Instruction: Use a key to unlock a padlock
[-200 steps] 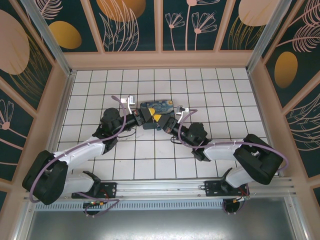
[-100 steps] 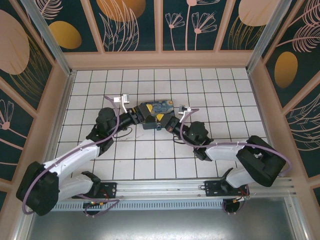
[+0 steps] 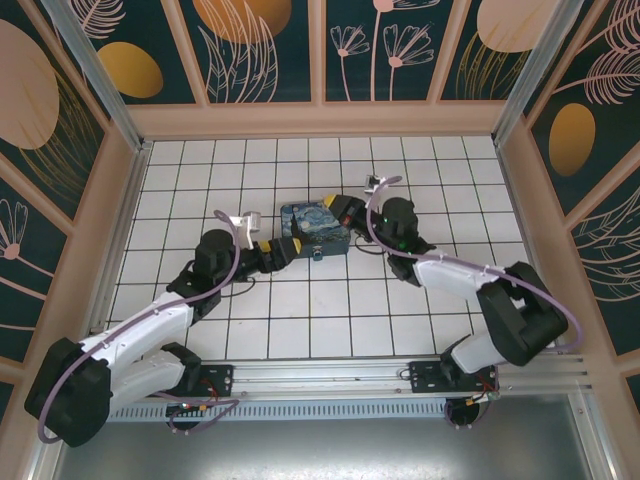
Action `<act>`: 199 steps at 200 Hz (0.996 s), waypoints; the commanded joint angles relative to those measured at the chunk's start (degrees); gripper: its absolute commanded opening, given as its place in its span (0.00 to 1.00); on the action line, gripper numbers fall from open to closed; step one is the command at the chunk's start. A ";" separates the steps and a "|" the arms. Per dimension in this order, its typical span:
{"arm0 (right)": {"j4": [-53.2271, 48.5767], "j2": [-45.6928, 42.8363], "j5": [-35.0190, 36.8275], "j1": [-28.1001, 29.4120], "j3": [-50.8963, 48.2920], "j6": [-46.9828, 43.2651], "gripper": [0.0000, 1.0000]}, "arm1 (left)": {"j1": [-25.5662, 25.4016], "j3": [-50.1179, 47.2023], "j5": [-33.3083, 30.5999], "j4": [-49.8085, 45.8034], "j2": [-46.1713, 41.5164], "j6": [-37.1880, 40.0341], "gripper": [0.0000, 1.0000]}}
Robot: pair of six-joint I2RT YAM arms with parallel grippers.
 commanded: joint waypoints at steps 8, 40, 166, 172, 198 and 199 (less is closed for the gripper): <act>-5.60 5.53 -6.81 -1.90 5.15 -3.62 0.00 | -0.92 -4.44 0.82 4.98 3.15 0.29 0.85; -5.64 10.38 -9.90 -4.41 8.86 -3.17 0.00 | -3.86 -5.94 -1.20 10.89 9.13 0.16 0.84; 4.66 19.13 -9.06 -5.30 6.81 4.66 0.00 | -5.15 -3.88 -5.97 14.84 16.31 7.48 0.81; 4.69 19.14 -8.82 -5.22 6.58 4.81 0.00 | -5.13 -4.00 -6.55 15.05 16.28 7.53 0.81; 4.61 18.69 -8.12 -4.71 6.18 4.99 0.00 | -5.15 -4.80 -7.90 16.75 16.22 7.59 0.81; 4.60 18.65 -8.09 -4.70 6.15 4.98 0.00 | -5.13 -4.80 -7.93 16.85 16.25 7.61 0.81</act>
